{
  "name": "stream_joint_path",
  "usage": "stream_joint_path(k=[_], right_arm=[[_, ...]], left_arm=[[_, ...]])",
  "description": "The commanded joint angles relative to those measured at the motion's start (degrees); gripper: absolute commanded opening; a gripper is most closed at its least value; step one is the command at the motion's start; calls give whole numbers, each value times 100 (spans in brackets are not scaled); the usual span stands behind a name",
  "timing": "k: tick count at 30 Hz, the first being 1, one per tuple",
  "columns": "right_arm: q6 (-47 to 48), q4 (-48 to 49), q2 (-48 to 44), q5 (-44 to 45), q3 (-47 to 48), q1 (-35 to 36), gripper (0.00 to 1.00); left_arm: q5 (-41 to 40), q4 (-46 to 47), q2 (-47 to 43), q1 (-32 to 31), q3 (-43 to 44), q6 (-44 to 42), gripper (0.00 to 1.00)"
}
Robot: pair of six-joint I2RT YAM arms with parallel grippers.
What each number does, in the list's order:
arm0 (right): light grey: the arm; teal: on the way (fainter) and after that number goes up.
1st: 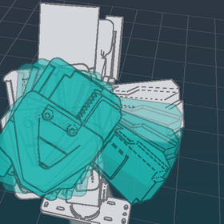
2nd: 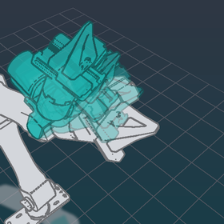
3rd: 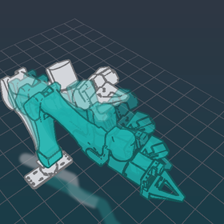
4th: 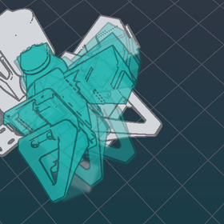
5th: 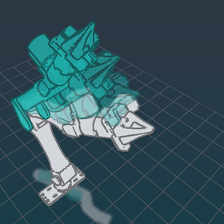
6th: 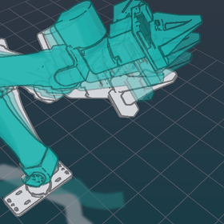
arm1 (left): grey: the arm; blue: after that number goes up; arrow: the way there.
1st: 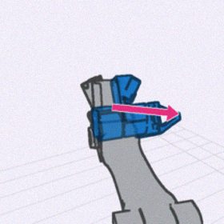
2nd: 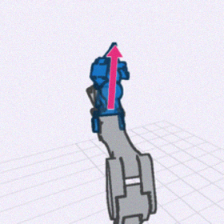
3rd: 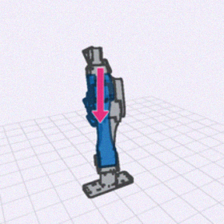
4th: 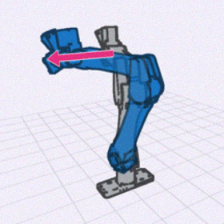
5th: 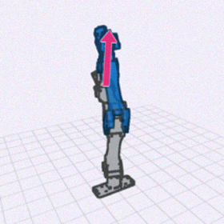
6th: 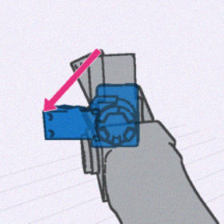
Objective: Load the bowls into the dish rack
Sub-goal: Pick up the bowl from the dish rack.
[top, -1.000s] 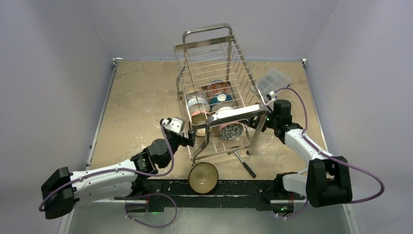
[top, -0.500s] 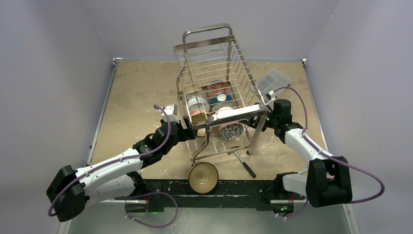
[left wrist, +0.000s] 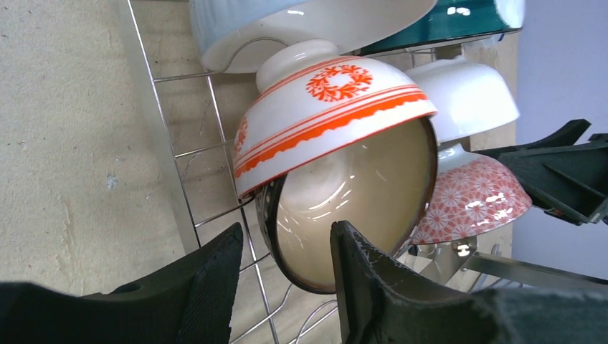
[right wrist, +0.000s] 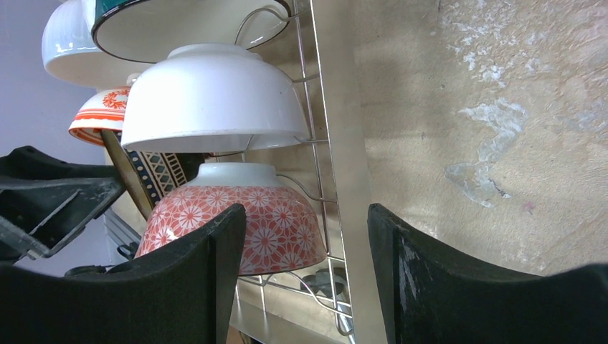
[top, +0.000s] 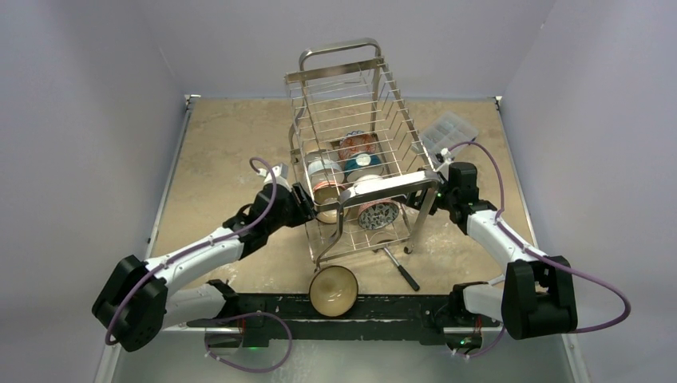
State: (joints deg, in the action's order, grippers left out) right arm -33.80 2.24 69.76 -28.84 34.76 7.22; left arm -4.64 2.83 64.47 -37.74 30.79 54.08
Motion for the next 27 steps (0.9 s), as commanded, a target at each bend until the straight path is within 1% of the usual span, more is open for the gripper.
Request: stream_joint_path(k=[1,3,4,6,10,11,22,27], right_arm=[[178,-206,-45,-19,192,52,66],[201,-325,-71,4,225,60,66],[208,-351,-81,14,233,52,66],[219,-377,-116,34,254,58,66],[274,-462,-139,69,320,54,66],[277,-482,-144,71,330,51,66],[278,-448,-125,63,361,55,66],[278,-436,-102,72,358,53,66]], left_arm=[[376,367,315,113,103,153,43],[361,371,447,137,126,155,39],[375,372,518,158,139,165,36],[435,422,617,179,161,135,26],[568,432,628,184,207,90,3],[577,388,588,180,220,68,0],[736,-427,40,172,424,-288,0],[852,-596,-32,168,514,-717,0]])
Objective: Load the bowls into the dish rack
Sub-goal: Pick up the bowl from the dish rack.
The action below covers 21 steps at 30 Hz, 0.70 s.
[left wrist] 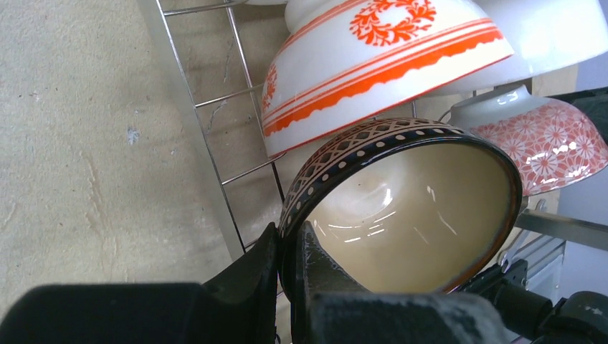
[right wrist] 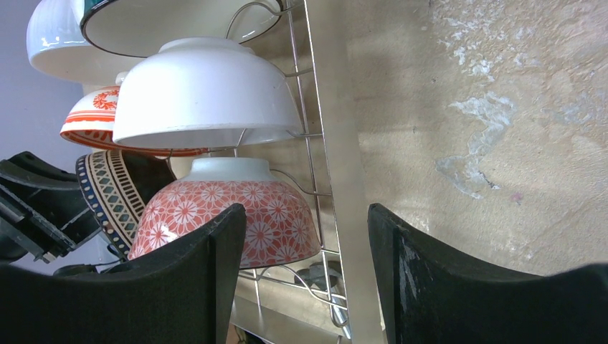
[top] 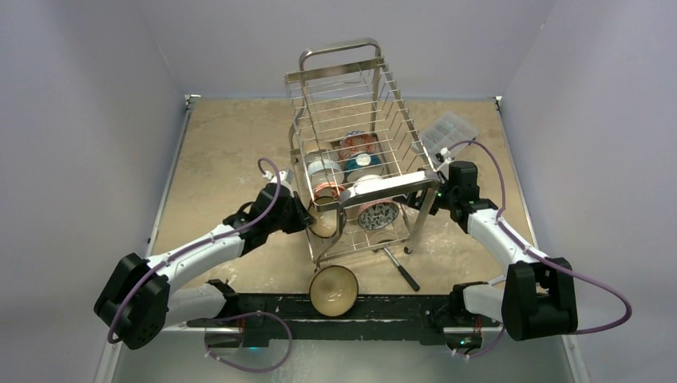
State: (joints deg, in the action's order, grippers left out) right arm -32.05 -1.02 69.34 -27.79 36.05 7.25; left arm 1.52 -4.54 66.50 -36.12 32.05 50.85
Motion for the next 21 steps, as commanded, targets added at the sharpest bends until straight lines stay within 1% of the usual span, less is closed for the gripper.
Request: stream_joint_path(k=[1,4,6,11,13,16,19,21], right_arm=[[103,-113,-51,-33,227,50,66],[109,-92,-46,-41,219,50,66],[116,-94,-32,-36,214,52,66],[123,-94,-28,-18,181,53,66],[129,-96,-23,17,158,52,66],[154,-175,9,105,160,56,66],[205,-274,44,217,134,55,65],[232,-336,105,289,109,54,63]], left_arm=[[217,150,-253,-3,389,-503,0],[-77,211,-394,-117,389,-890,0],[-506,348,-563,-331,335,-1136,0],[-1789,1074,-1000,-1030,42,-1784,0],[-2165,1348,-1057,-1242,-76,-2032,0],[-2498,1510,-996,-1331,-123,-2213,0],[-3030,1517,-930,-1446,-134,-2326,0],[-3122,1603,-906,-1488,-163,-2449,0]])
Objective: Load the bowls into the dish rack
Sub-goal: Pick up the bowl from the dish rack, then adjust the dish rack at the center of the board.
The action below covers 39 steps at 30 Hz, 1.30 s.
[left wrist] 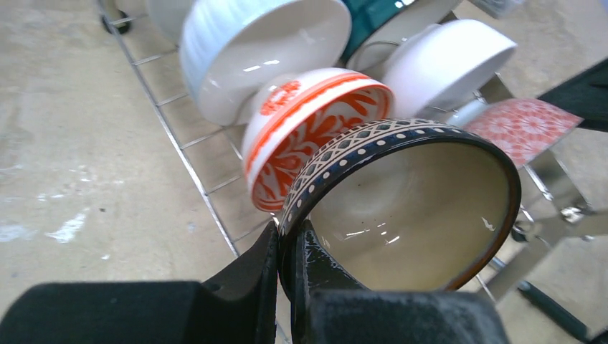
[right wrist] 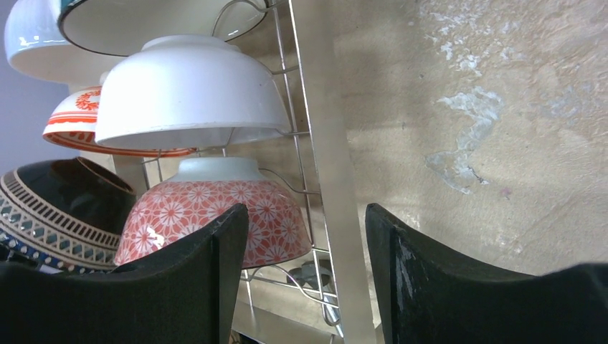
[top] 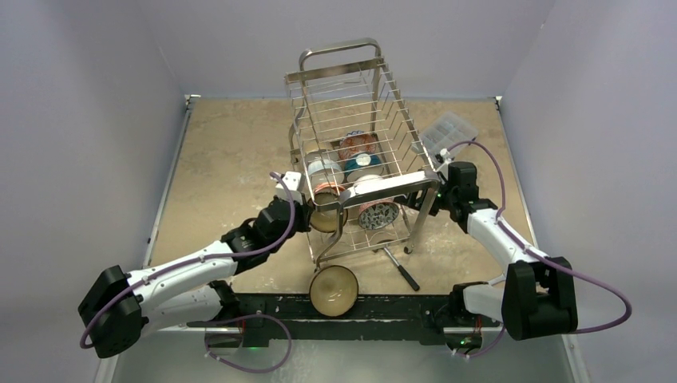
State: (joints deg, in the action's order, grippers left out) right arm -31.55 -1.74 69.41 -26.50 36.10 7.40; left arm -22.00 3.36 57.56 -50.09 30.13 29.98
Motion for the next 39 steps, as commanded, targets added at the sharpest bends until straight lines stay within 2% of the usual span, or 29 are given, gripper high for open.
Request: stream_joint_path(k=[1,7,13,19,23,32,39], right_arm=[[209,-308,150,201,93,40,63],[176,-74,388,185,-90,34,60],[154,535,1008,-553,-85,36,54],[-186,1425,1533,-1464,-191,34,24],[-554,1902,1677,-1546,-229,34,0],[-1663,3129,1937,-1247,-214,34,0],[-2428,3948,2747,-942,209,36,0]], left_arm=[[-786,830,-5,-97,27,-376,0],[-674,958,-16,-124,6,-461,0],[-711,909,-76,-130,-13,-407,0],[-910,837,-166,-129,17,-418,0],[-1063,775,-236,-130,36,-423,0],[-1397,995,-302,-127,-25,-715,0],[-1991,1259,-217,-120,-19,-1182,0]])
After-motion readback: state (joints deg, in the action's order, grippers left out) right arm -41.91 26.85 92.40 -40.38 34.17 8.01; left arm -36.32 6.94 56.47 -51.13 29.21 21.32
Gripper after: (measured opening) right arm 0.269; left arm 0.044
